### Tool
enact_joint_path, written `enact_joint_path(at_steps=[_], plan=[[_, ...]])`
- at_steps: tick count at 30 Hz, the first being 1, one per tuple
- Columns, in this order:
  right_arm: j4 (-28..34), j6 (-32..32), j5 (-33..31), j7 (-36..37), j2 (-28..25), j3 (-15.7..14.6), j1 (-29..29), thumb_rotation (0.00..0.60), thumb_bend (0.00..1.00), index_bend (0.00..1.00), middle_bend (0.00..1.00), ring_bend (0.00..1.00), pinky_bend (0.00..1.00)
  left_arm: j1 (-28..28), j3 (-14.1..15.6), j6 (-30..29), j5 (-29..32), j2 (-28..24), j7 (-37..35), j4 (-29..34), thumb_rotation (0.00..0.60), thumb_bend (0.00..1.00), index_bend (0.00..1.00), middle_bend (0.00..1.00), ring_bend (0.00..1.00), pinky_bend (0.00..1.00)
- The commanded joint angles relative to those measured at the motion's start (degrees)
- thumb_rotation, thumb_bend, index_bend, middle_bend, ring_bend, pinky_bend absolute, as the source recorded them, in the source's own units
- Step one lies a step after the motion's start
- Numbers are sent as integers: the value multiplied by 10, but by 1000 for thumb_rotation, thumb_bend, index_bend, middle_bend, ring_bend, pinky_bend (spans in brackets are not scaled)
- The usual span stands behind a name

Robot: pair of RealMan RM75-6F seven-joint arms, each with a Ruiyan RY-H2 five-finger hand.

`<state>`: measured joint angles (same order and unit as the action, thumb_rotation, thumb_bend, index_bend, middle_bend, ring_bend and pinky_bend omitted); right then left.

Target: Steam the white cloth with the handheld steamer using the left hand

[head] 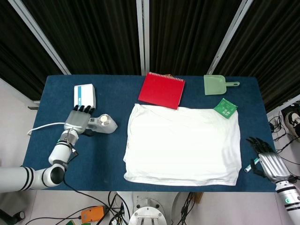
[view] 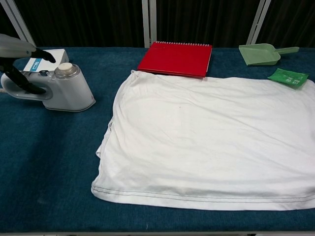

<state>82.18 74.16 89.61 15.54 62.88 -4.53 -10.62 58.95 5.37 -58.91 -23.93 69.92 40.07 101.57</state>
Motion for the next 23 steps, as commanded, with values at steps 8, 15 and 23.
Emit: enact_joint_path(at_steps=[8,15,23], plan=[[18,29,-53,14,-45,44,14,600,109,0,99,0,111,-235,28,-244,-335,-70,-251,13,385,113,0,0,0,0],[13,102,-32,24,-43,52,45,600,105,0,68,0,74,-389,63,-382,-461,-31,-368,-92,475,108,0,0,0,0],[35,120,-9,4,-45,45,58,600,106,0,68,0,73,-482,78,-433,-514,0,-354,-123,478,102,0,0,0,0]])
